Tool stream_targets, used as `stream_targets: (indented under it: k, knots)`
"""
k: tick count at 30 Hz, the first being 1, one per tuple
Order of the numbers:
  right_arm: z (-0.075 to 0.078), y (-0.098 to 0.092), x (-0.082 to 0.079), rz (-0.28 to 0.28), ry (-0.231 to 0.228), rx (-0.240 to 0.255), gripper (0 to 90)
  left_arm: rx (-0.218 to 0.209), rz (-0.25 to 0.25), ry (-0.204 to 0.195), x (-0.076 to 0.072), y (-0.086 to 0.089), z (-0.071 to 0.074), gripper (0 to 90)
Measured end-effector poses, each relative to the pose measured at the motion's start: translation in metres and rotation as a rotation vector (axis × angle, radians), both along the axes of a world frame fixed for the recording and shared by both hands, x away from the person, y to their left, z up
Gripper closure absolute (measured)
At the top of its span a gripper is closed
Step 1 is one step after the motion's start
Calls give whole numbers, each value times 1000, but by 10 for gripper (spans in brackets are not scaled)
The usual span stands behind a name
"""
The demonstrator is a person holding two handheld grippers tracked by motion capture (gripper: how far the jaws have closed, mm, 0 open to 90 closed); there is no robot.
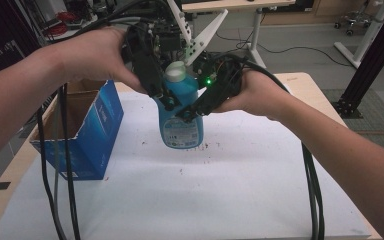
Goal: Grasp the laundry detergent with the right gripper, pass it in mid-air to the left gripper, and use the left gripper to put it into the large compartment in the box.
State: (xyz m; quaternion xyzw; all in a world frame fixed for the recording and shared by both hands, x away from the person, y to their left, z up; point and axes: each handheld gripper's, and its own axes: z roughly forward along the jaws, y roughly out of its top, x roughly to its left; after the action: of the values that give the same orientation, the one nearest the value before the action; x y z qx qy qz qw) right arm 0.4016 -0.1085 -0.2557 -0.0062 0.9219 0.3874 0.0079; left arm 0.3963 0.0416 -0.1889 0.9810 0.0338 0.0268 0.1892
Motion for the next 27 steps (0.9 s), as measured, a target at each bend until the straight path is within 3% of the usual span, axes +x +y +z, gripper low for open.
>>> stream_targets:
  k: [15, 16, 27]
  knots:
    - [0, 0, 0, -4, -11, 3, 473, 15, -2, 4, 1, 0, -3, 167]
    - [0, 0, 0, -6, -9, 3, 474, 11, 2, 17, 1, 0, -3, 185]
    - [0, 0, 0, -11, -1, -2, 474, 8, 1, 11, 2, 0, -2, 233]
